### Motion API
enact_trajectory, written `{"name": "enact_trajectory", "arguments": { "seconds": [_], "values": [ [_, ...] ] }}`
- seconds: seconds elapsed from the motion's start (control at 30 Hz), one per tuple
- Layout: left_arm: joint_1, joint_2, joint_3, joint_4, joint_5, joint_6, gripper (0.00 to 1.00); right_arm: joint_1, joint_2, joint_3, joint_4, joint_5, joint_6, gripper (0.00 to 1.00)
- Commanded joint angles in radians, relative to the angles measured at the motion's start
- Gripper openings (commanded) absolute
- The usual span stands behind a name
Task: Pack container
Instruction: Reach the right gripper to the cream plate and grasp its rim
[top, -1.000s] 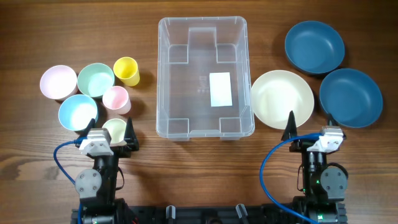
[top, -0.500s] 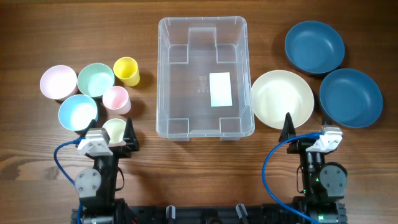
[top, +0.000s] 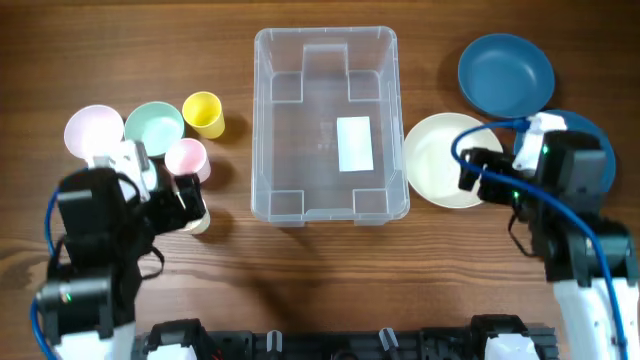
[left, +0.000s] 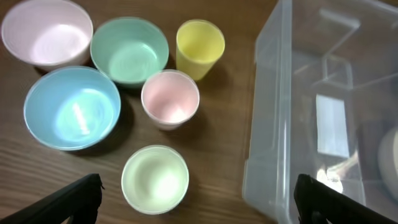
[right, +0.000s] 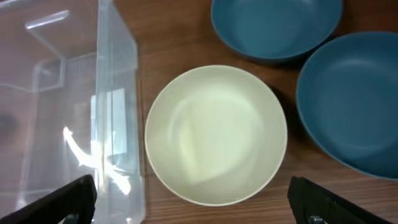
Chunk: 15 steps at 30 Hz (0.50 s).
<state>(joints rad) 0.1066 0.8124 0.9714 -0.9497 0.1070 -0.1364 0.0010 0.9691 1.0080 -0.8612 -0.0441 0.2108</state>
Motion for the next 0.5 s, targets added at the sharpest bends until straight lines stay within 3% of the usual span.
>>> {"name": "enact_trajectory", "arguments": {
  "seconds": [0.0,0.23,0.47],
  "values": [
    [0.005,0.052,0.074,-0.012,0.016,-0.003,1.0,-0.003,0.077,0.033,-0.033,0.093,0.219,1.0],
    [0.005,0.052,0.074,-0.029,0.016,-0.003,1.0,-0.035,0.415,0.033,-0.074,0.118,0.424,1.0],
    [0.005,0.052,0.074,-0.034,0.016,-0.003,1.0,-0.193,0.53,0.031,-0.062,0.066,0.385,1.0]
  ]
}}
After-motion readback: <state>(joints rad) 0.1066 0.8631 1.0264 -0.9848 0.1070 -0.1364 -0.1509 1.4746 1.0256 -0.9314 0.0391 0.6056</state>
